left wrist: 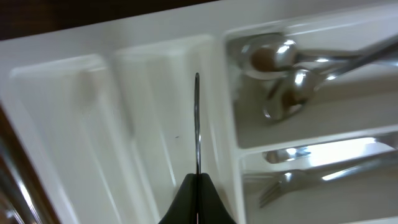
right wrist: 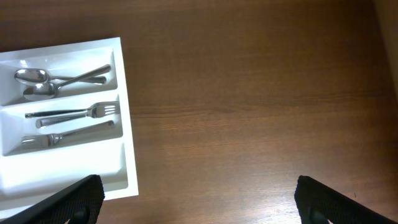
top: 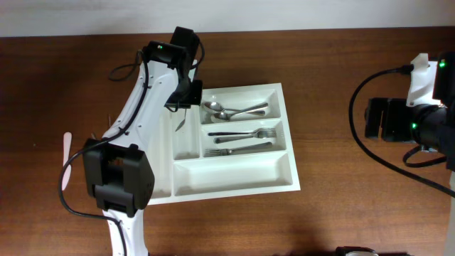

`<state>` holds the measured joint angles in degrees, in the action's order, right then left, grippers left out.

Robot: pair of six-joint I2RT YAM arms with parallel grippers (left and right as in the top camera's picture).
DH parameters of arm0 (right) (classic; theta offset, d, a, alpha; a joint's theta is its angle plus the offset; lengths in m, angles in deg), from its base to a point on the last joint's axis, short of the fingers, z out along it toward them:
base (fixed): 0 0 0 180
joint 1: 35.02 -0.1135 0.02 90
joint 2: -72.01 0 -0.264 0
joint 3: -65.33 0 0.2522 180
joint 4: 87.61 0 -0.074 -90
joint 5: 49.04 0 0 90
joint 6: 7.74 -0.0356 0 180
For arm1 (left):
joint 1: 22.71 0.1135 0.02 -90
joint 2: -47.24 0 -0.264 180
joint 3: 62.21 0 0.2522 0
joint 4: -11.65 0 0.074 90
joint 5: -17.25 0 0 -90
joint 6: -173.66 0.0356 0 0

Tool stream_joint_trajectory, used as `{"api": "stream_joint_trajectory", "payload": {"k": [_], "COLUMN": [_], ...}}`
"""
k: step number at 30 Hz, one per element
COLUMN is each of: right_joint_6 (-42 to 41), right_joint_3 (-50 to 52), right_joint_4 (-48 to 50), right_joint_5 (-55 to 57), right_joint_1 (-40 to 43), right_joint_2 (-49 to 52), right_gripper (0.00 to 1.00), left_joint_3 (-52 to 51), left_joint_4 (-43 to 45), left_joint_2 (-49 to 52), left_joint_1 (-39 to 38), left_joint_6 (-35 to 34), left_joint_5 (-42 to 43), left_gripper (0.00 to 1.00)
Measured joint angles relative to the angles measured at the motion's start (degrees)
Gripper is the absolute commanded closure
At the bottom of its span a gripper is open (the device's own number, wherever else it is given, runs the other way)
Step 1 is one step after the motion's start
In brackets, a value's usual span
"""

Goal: Pack container
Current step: 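Place the spoon into the tray's narrow left-middle compartment and release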

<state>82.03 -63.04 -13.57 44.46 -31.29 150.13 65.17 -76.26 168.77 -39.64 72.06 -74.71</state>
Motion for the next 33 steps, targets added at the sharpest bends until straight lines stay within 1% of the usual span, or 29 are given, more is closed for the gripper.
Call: {"api": "stream_joint_trajectory", "payload": {"k": [4, 7, 8, 9, 11, 15, 17, 19, 22, 26, 28, 33], "right_joint_6": [0.0, 0.0, 0.0, 0.0, 0.0, 0.0, 0.0, 0.0, 0.0, 0.0, 0.0, 0.0], "right_joint_3": [0.0, 0.0, 0.0, 0.0, 0.0, 0.0, 0.0, 0.0, 0.0, 0.0, 0.0, 0.0], "right_joint_4": [0.0, 0.0, 0.0, 0.1, 0.1, 0.0, 0.1, 0.1, 0.1, 0.1, 0.1, 0.1], "right_joint_5": [0.0, 0.0, 0.0, 0.0, 0.0, 0.0, 0.0, 0.0, 0.0, 0.0, 0.0, 0.0], "right_joint_1": [0.0, 0.0, 0.0, 0.0, 0.0, 0.0, 0.0, 0.0, 0.0, 0.0, 0.0, 0.0], "right_joint_2": [0.0, 0.0, 0.0, 0.0, 0.0, 0.0, 0.0, 0.0, 0.0, 0.0, 0.0, 0.0], "right_gripper": [0.01, 0.01, 0.01, 0.01, 0.01, 0.01, 0.01, 0.01, 0.01, 0.01, 0.01, 0.01], "left_joint_3": [-2.3, -5.6, -6.2, -6.6, -7.0, -7.1, -7.1, -6.9, -5.3, 0.3, 1.6, 2.6], "left_joint_4": [0.7, 5.0, 6.0, 6.9, 8.1, 10.0, 10.1, 8.8, 3.9, -2.8, -4.9, -10.1], "left_joint_2": [0.0, 0.1, 0.1, 0.2, 0.2, 0.2, 0.2, 0.2, 0.2, -0.4, -2.1, -10.3], "left_joint_1": [0.1, 0.1, 0.1, 0.1, 0.1, 0.1, 0.3, 0.9, 2.7, 7.2, 10.0, 18.0], "left_joint_6": [-0.9, -1.4, -1.4, -1.5, -1.6, -2.5, -3.0, -3.0, -3.0, -2.5, -2.4, -1.2], "left_joint_5": [-1.7, -2.3, -2.5, -2.6, -2.6, -3.3, -3.7, -4.0, -4.2, -6.0, -7.8, -12.5], "left_gripper": [0.98, 0.98, 0.96, 0.9, 0.84, 0.68, 0.66, 0.66, 0.66, 0.66, 0.66, 0.64]}}
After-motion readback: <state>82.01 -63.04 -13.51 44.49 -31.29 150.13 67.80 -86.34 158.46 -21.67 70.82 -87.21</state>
